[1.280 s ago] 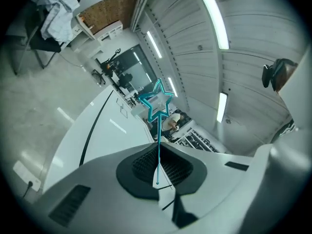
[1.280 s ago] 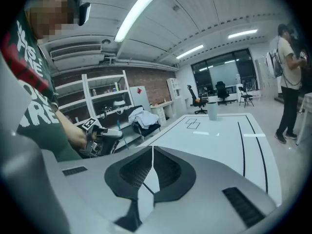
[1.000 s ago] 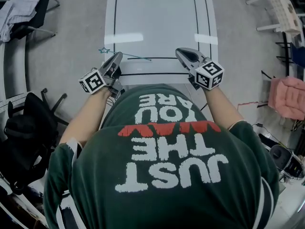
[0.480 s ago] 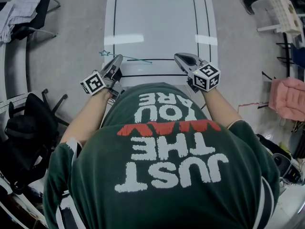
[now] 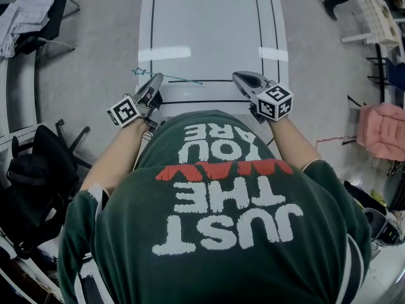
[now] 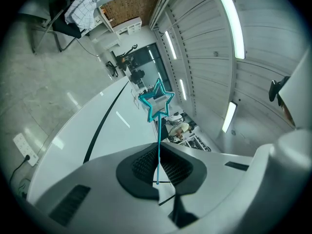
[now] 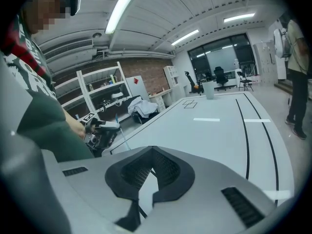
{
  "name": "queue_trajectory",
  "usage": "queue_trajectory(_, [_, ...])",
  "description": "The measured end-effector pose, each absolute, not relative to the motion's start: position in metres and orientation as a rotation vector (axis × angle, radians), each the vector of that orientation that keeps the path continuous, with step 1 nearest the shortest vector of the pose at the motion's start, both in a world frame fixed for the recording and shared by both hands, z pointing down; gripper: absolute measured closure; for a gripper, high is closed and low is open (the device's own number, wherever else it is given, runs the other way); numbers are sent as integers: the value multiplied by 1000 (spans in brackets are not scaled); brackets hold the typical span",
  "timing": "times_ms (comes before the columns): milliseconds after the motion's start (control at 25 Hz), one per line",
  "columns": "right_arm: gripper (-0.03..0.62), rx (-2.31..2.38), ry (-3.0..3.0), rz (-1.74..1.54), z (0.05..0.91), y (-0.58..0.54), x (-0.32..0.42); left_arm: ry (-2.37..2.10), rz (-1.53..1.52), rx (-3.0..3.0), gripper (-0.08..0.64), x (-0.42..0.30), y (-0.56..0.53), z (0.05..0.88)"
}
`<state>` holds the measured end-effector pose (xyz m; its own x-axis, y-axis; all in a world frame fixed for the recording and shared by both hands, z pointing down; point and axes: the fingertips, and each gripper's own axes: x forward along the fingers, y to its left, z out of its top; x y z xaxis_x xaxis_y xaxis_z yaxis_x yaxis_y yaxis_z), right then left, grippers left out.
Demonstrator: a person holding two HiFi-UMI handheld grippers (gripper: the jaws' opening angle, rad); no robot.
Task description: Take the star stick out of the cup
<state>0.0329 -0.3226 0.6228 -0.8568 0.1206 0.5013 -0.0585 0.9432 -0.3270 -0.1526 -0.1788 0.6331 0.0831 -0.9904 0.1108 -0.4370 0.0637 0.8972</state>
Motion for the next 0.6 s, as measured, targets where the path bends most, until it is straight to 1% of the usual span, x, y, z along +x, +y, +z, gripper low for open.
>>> queue_trajectory(600, [560, -65, -2552, 431, 623, -320, 33, -1471, -824, 1514, 541, -152, -180, 630])
